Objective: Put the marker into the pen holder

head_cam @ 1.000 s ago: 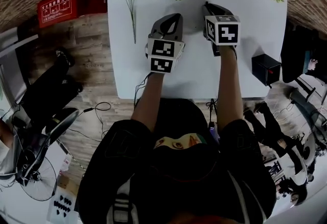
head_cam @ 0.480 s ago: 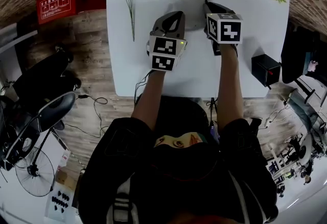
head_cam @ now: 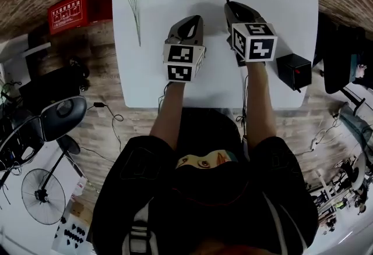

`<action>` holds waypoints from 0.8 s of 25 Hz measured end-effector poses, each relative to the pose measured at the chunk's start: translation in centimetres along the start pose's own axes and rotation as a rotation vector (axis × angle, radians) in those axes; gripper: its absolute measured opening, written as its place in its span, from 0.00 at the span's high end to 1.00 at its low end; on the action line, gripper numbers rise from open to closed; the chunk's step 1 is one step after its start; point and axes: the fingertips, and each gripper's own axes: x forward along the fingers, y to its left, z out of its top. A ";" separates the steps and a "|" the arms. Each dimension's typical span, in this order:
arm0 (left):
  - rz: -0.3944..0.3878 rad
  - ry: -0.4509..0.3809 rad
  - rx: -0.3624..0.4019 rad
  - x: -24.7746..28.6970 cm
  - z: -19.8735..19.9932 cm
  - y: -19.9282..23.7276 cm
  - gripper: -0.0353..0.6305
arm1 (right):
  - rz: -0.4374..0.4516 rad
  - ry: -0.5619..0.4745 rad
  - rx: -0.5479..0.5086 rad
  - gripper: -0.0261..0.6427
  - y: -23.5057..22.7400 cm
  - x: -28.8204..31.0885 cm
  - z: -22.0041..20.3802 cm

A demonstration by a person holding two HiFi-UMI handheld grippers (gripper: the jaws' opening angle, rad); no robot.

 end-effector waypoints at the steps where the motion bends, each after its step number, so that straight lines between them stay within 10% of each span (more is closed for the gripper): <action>1: -0.003 -0.003 0.006 0.1 0.2 -0.6 0.94 | 0.006 -0.023 0.001 0.89 0.0 -0.8 0.2; 20: -0.096 -0.071 0.086 0.8 3.0 -12.1 0.94 | -0.060 -0.304 0.029 0.89 -3.5 -14.6 0.3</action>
